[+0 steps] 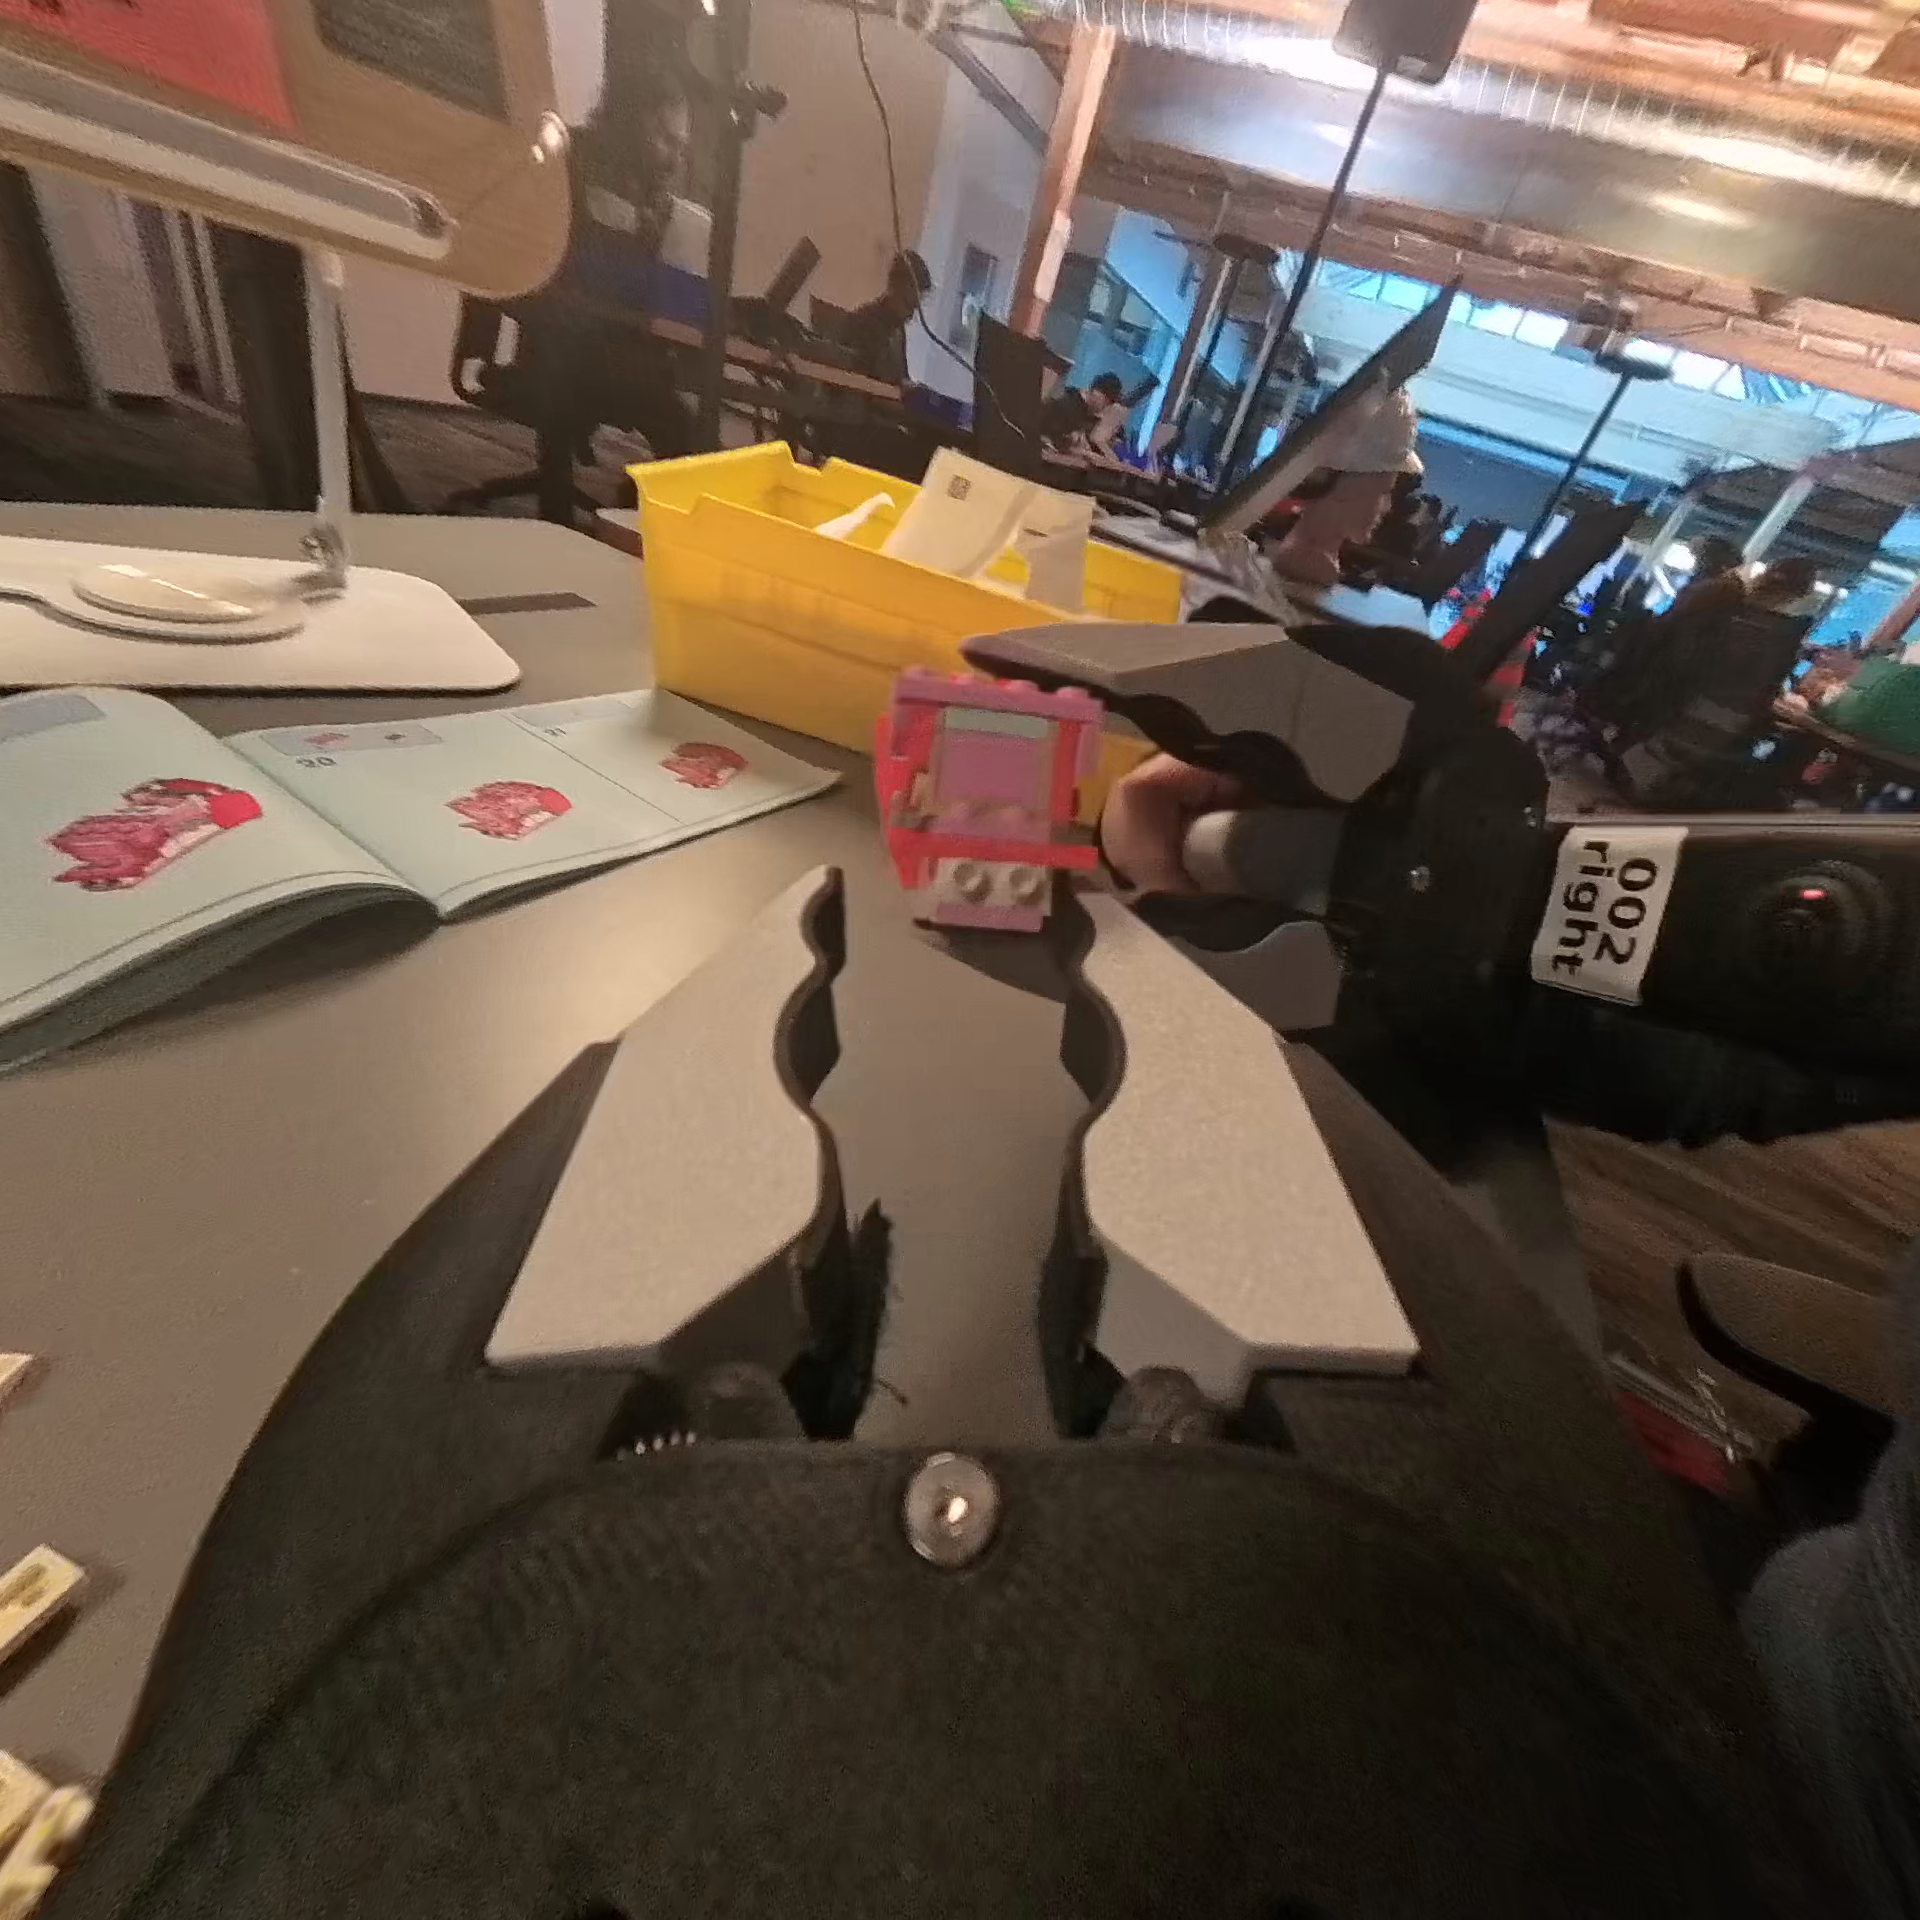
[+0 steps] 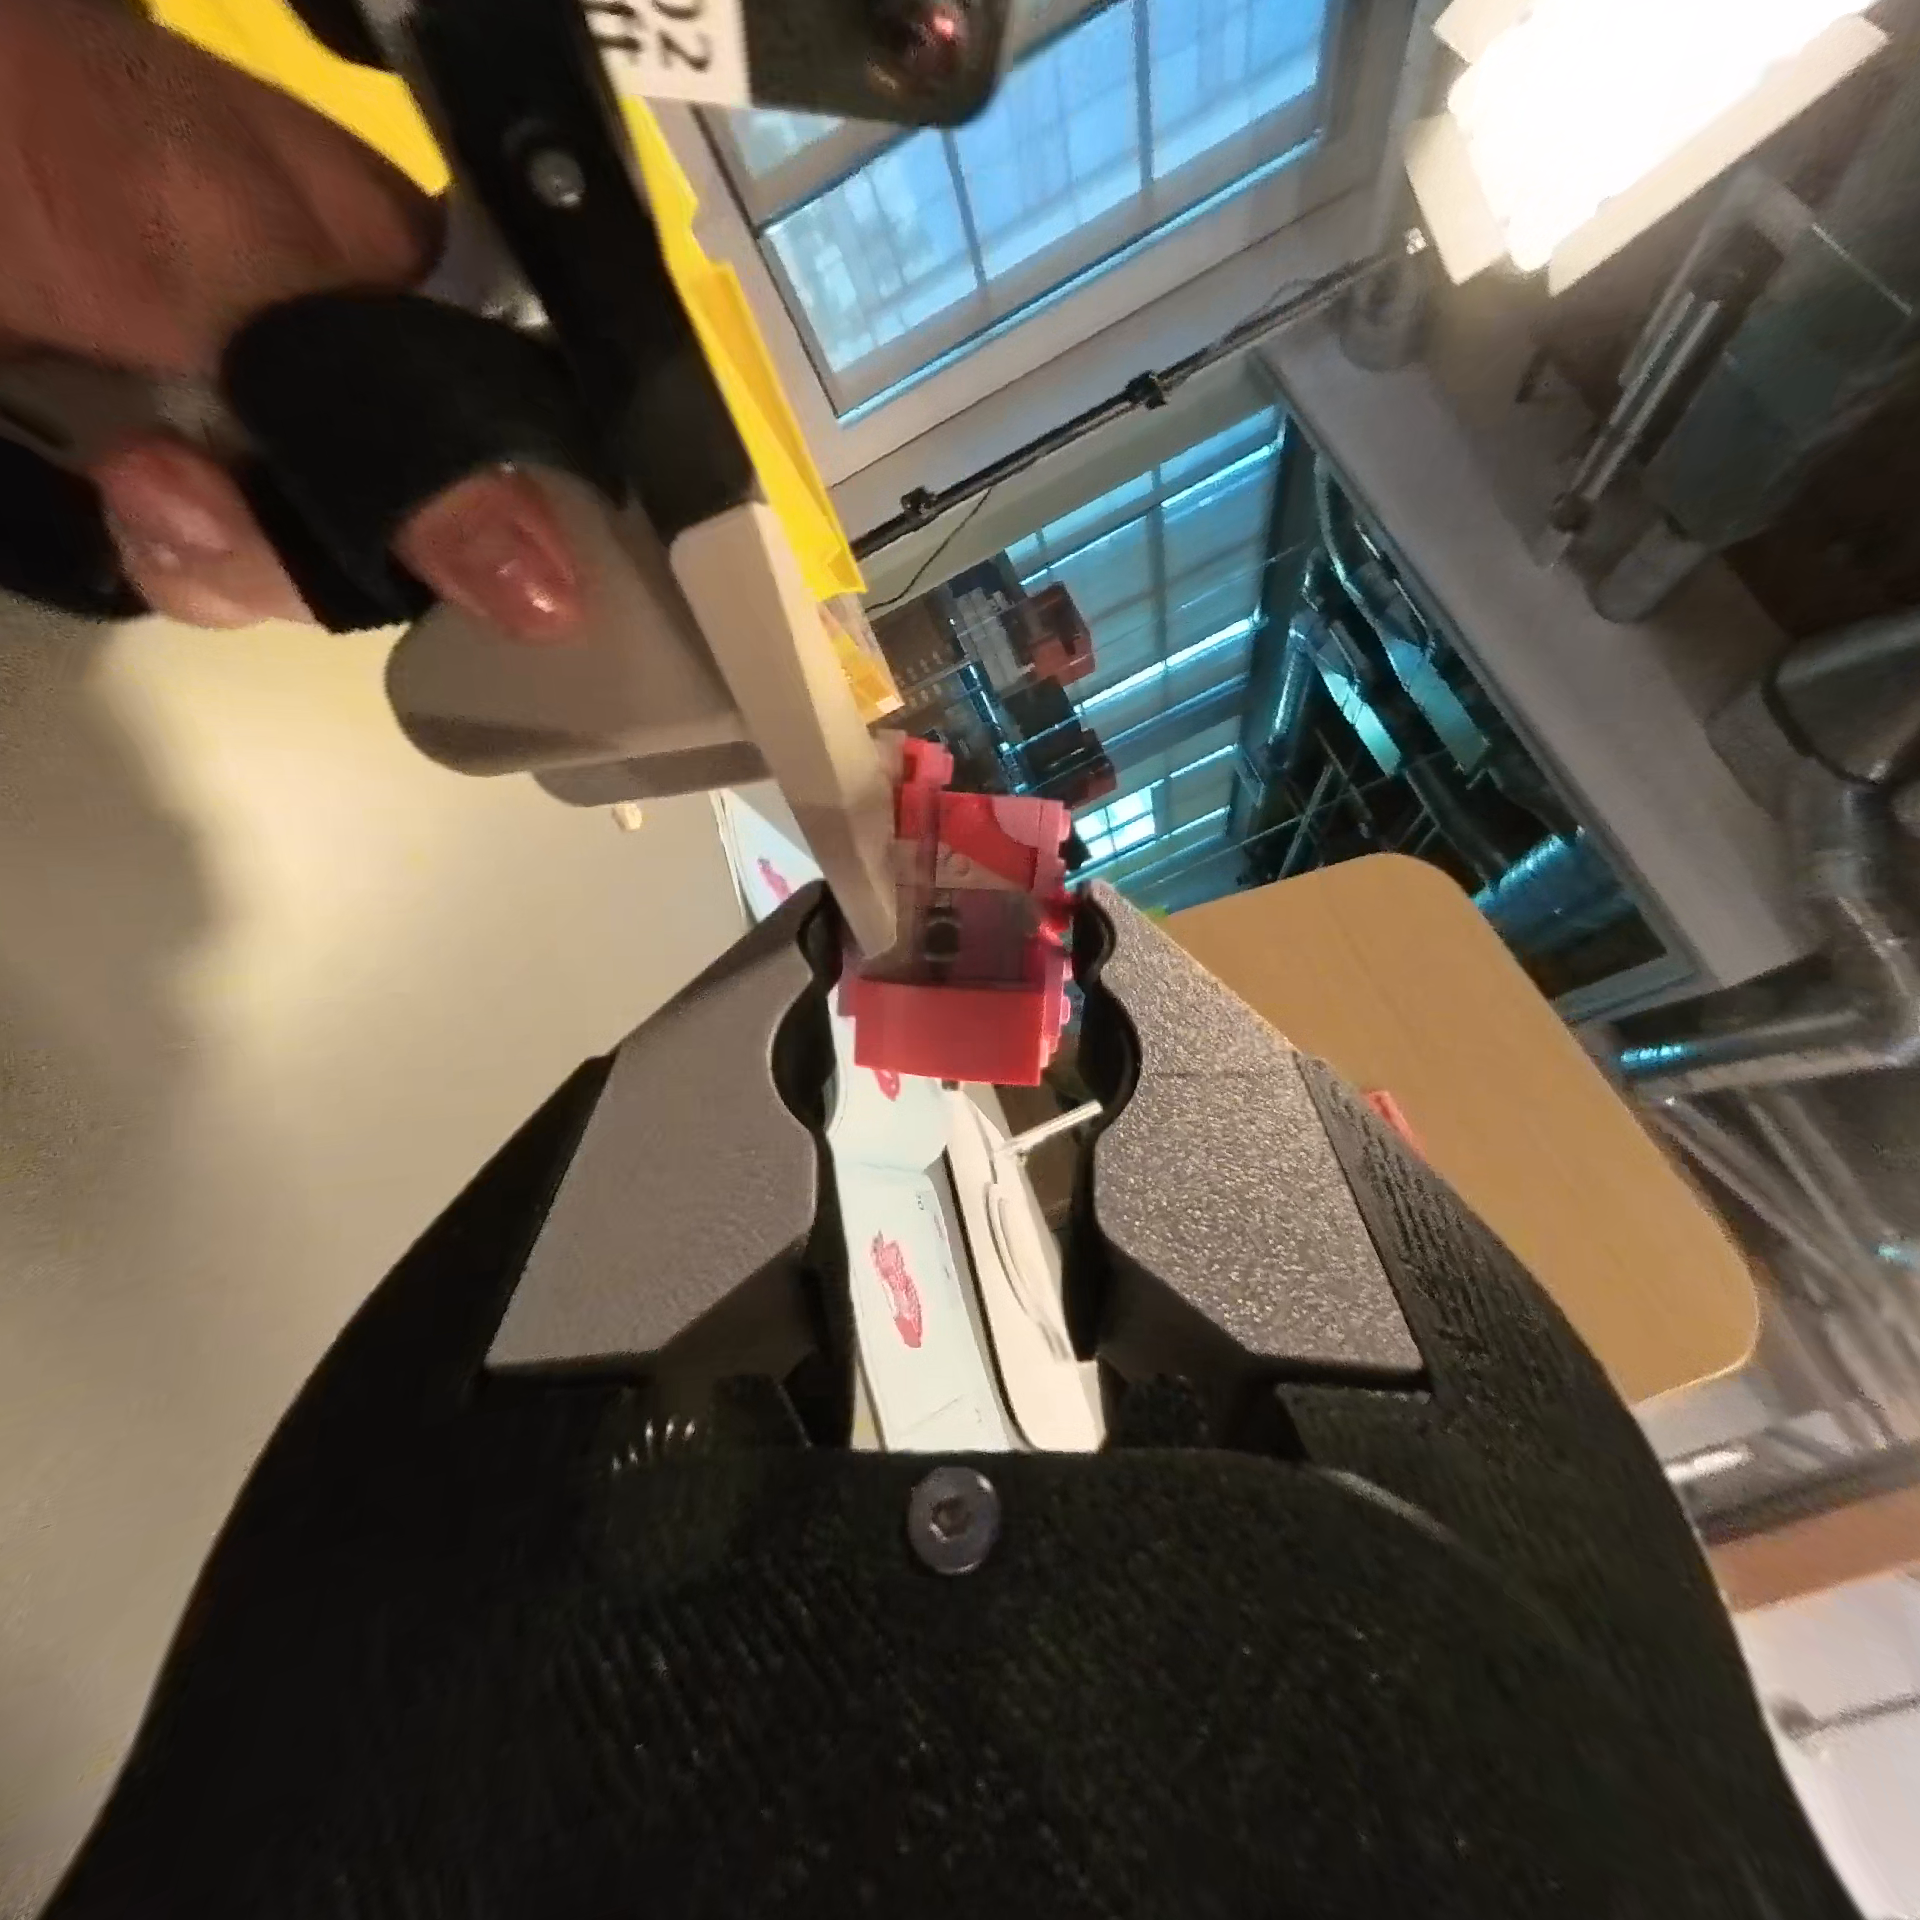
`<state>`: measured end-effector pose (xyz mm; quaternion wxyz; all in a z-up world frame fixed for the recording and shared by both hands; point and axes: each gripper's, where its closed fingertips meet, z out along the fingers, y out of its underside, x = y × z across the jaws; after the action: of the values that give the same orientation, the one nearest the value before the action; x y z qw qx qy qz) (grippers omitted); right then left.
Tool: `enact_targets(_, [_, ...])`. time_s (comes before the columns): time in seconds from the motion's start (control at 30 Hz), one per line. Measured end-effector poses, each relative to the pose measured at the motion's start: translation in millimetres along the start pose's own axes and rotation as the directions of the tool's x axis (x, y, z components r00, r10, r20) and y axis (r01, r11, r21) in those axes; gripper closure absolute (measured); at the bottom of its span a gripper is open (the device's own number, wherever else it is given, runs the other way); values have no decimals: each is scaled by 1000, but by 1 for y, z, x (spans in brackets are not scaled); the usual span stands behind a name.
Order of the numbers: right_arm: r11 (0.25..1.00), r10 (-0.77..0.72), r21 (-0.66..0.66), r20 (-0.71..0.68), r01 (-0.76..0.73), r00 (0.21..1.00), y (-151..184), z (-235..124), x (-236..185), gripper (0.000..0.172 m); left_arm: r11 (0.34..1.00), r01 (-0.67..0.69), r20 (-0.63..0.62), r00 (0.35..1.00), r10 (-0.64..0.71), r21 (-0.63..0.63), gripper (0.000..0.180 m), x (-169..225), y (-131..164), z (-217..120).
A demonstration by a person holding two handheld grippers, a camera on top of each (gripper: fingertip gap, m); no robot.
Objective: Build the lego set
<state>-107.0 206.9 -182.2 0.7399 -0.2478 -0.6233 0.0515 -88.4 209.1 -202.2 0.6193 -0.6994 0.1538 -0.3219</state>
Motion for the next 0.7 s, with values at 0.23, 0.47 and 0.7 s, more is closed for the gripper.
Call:
enact_targets(0.23, [993, 116, 11, -46, -116, 992, -8, 1, 11, 128, 989, -64, -2, 998, 64, 136, 164, 8, -19, -5])
enact_targets(0.47, [990, 140, 29, -49, -139, 989, -13, -1, 16, 128, 979, -32, -28, 999, 38, 203, 164, 13, -27, -5])
enact_targets(0.7, [981, 169, 91, 32, -171, 985, -38, -6, 35, 119, 949, 40, -81, 997, -15, 313, 164, 29, -48, -11])
